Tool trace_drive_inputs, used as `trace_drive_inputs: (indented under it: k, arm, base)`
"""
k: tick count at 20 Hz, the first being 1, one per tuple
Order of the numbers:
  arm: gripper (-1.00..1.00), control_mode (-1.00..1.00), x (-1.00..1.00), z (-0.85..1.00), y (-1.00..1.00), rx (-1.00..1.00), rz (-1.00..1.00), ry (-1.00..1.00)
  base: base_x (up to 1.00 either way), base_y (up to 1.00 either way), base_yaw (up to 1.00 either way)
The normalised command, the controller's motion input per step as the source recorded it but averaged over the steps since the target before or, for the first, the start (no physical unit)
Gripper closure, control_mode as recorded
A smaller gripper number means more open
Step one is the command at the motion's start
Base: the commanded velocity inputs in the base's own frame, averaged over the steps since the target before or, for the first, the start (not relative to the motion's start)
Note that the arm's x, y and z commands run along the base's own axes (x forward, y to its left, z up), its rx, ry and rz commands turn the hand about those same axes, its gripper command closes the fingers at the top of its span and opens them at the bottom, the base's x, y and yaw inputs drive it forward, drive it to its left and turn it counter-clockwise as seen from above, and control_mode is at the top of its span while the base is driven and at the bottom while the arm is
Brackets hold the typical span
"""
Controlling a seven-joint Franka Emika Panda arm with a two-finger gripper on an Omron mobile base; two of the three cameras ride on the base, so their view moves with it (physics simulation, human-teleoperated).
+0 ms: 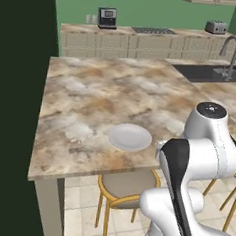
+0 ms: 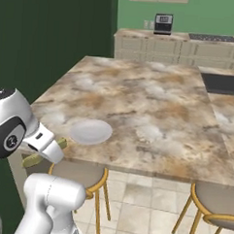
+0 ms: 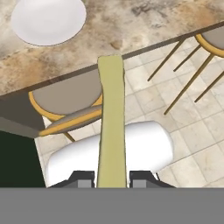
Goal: Retrieve the butter from the fridge and place it on a plate on the dining table. Then retrieve the butter knife by the fridge and place it near the plate.
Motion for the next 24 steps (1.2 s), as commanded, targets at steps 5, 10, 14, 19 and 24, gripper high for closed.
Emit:
trace_drive_inputs:
  k: [5, 10, 14, 19, 24]
  arm:
    - [1.00, 1.00, 0.00, 0.00, 0.00, 0.00, 0.00, 0.00]
    - [1.00, 1.00, 0.00, 0.00, 0.00, 0.00, 0.00, 0.00]
    - [1.00, -1.00, 0.98, 0.00, 0.00, 0.00, 0.02, 0.01]
    - [1.00, -1.00, 1.00, -0.02, 0.08, 0.05, 0.09, 0.00]
    - [1.00, -1.00, 1.00, -0.14, 0.11, 0.03, 0.10, 0.02]
  base:
    - [0.10, 0.20, -0.07]
    - [0.31, 0.07, 0.00]
    - [0.00, 0.00, 0.00]
    - [0.00, 0.00, 0.00]
    - [0.00, 0.00, 0.00]
